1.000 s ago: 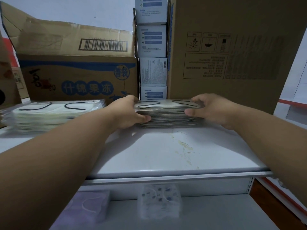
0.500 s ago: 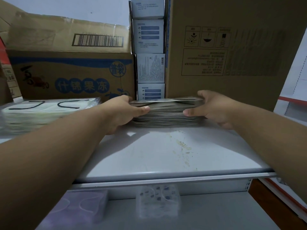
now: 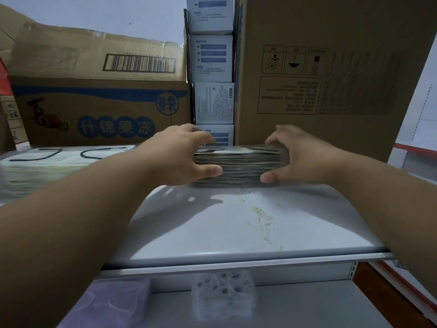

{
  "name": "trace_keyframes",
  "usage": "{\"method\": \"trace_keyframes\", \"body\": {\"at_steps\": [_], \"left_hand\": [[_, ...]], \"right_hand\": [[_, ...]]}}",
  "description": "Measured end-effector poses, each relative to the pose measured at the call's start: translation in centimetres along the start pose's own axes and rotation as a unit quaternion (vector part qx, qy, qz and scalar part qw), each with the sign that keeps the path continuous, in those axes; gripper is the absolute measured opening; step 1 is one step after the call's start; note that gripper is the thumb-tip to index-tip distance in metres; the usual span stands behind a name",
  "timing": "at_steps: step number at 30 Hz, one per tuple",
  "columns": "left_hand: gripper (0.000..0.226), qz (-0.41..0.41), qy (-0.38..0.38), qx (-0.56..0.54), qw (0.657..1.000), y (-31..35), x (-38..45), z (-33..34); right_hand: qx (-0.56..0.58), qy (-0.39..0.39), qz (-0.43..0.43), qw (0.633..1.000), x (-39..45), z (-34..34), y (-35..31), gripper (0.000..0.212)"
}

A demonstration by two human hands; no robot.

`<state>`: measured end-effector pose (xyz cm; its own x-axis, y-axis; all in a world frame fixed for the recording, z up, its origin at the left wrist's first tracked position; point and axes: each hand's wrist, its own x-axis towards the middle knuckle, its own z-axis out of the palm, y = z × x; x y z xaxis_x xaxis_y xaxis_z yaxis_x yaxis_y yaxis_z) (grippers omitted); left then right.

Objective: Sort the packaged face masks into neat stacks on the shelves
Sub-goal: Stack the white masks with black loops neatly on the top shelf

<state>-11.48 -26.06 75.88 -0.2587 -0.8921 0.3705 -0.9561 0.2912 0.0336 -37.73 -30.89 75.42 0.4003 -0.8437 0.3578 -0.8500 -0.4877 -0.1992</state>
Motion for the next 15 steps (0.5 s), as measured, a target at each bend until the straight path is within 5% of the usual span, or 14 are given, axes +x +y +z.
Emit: {"method": "trace_keyframes", "body": {"at_steps": [4,8,15], "left_hand": [[0.094,0.027,-0.049,0.057,0.997,1.6,2.6,-1.5],[0.117,0.005,-0.176,0.119,0.977,1.5,5.0,0.5],[0.105,0.006,-0.193,0.078,0.978,0.4,5.2,2.8]], "right_hand": [[-0.036,-0.023,-0.048,0.998,1.1,-1.1,-2.0,0.046],[-0.069,-0.083,-0.052,0.993,2.5,0.1,-2.4,0.041],[-0.11,-0.141,-0.064,0.982,3.6,0.2,-3.1,0.045]]}}
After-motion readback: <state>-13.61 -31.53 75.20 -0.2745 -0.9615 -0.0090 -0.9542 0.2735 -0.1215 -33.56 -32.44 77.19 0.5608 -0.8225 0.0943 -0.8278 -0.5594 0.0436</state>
